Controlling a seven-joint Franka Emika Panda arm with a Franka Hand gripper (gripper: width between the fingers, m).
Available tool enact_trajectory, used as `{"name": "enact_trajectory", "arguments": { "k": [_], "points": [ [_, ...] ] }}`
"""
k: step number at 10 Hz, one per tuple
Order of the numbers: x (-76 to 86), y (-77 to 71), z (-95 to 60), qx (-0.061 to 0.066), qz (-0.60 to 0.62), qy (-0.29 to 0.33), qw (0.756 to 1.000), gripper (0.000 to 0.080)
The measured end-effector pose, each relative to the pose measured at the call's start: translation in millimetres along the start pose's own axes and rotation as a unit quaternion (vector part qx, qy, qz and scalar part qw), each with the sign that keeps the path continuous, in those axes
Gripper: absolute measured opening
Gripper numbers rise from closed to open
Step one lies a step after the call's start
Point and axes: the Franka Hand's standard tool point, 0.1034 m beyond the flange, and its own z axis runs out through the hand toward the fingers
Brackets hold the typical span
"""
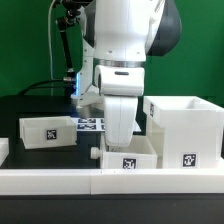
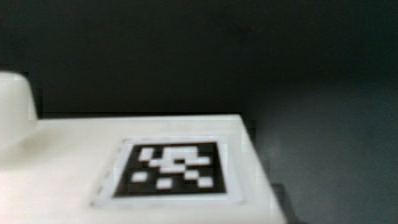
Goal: Assemble drawer
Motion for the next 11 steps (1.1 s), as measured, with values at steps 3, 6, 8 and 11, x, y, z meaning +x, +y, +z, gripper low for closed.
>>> {"name": "enact_trajectory", "arguments": {
  "k": [3, 6, 8, 11],
  "points": [
    [-7.3, -0.2, 0.6, 0.000, -0.009, 0.002, 1.000, 0.0041],
    [-16.6, 0.1, 0.7, -0.001, -0.016, 0.017, 1.000, 0.0041],
    [-11.2, 1.3, 0.6, -0.001, -0.019, 0.018, 1.000, 0.0041],
    [-10.3, 0.8, 1.2, 0.000, -0.019, 0.018, 1.000, 0.0041]
  ]
}}
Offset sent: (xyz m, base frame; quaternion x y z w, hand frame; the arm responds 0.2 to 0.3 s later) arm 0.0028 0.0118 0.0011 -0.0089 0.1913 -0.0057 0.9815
